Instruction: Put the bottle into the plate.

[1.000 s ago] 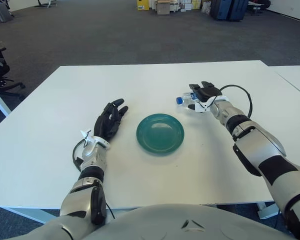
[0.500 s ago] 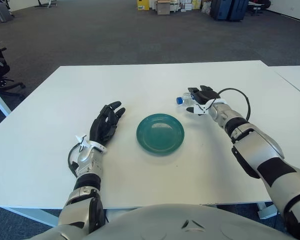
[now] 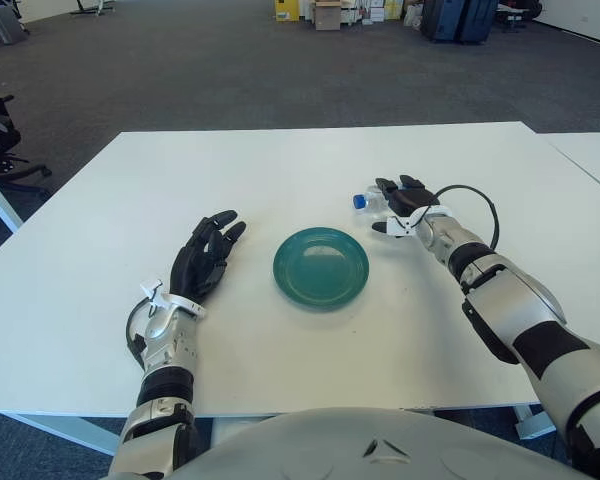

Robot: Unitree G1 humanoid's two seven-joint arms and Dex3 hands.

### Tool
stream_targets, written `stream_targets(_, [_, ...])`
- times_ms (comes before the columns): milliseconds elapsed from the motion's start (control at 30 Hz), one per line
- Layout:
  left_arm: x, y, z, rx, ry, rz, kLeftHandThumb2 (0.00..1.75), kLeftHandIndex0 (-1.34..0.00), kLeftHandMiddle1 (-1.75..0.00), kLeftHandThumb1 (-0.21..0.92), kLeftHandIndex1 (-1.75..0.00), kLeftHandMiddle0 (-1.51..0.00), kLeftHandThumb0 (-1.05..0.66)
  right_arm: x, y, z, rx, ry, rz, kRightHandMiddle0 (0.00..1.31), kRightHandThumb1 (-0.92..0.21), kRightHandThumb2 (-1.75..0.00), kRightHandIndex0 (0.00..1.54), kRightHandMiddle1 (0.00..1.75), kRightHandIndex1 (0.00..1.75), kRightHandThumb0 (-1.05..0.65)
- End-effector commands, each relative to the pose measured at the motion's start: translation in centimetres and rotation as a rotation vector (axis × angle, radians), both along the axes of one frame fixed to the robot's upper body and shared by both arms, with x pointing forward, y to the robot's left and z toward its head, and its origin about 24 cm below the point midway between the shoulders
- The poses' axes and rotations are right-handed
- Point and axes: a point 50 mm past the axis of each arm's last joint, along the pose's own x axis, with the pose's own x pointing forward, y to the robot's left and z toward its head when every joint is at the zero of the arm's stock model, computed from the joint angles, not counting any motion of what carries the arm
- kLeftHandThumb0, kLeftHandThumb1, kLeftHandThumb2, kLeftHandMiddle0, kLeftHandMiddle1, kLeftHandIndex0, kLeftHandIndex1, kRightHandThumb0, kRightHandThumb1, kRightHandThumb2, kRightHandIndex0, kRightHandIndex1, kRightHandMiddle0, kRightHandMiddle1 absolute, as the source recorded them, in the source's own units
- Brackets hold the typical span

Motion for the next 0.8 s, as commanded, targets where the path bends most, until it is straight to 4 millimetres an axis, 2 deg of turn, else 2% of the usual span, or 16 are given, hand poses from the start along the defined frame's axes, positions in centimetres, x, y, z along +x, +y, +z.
stream_targets(0, [-0.85, 0.11, -0.78, -0.024, 0.047, -0.006, 0.64, -0.32, -0.77, 0.92, -1.1, -0.54, -0.64, -1.19, -0.02, -1.77, 0.008, 0.09, -0.019, 0.0, -0.92, -0.64, 0.09, 0.18, 0.02, -0.92])
stream_targets(333, [-0.82, 0.29, -0.67, -0.029, 0.052, -0.02, 0.63, -0.32, -0.76, 0.92, -1.1, -0.53, -0.63, -1.14, -0.13, -1.73, 0.02, 0.102, -0.03, 0.0, -0.92, -0.57, 0.18, 0.32, 0.03, -0.86])
stream_targets(767, [-0.63, 0.42, -0.75, -0.028, 0.061, -0.023, 0.62, -0.32, -0.75, 0.92, -1.09, -0.54, -0.63, -0.93, -0.18, -1.39, 0.017, 0.078, -0.023, 0.0, -0.92, -0.33, 0.31, 0.47, 0.04, -0.76])
